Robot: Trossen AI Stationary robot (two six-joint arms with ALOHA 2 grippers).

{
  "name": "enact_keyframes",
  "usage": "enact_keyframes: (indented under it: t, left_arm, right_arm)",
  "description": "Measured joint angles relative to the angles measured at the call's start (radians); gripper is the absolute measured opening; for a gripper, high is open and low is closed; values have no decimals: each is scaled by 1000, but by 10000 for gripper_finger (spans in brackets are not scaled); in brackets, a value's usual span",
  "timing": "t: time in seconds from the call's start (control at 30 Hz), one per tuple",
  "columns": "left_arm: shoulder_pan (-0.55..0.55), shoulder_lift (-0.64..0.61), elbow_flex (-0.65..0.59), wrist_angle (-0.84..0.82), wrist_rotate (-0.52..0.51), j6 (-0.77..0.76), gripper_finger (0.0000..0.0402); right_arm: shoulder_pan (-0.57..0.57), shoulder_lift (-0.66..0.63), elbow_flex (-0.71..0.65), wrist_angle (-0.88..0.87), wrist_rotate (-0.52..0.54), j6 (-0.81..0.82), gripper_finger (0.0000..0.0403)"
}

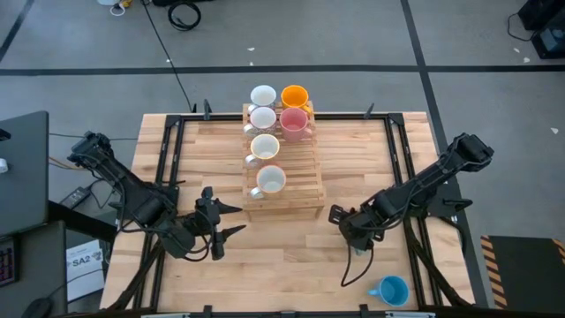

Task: Place coffee mugs
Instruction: Put the green cup on the shelf aligned with the other pink cup

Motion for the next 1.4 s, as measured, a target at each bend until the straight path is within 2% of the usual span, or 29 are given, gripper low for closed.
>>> enact_keyframes:
  t: [0.27, 0.43, 0.53, 0.67, 0.8, 0.93, 1.0, 1.1, 1.17, 1.4]
  left_arm:
    - [0, 0, 0, 0, 2, 0, 224]
    - [0, 0, 0, 0, 2, 2, 224]
    - [0, 0, 0, 0, 3, 2, 224]
    - [0, 0, 0, 0, 3, 2, 224]
    - [0, 0, 0, 0, 3, 2, 224]
    - [0, 0, 0, -1, 3, 3, 224]
    - [0, 0, 0, -1, 3, 3, 224]
    - [0, 0, 0, -1, 3, 3, 224]
    - [0, 0, 0, -1, 3, 3, 224]
    - [0, 0, 0, -1, 3, 3, 224]
  right_arm:
    - [28, -13, 0, -1, 19, 83, 142]
    - [53, -78, 1, -3, 95, 97, 142]
    - [65, -129, 1, -2, 126, 171, 142]
    - [79, -206, 1, -5, 166, 384, 142]
    - [79, -290, 2, -43, 173, 724, 142]
    - [79, -355, 2, -99, 107, 1067, 142]
    - [79, -378, 2, -123, 48, 1178, 142]
    - [79, -393, 2, -155, -40, 1262, 142]
    - [79, -394, -1, -185, -62, 1289, 142]
    - [78, -370, -82, -213, -28, 1432, 141]
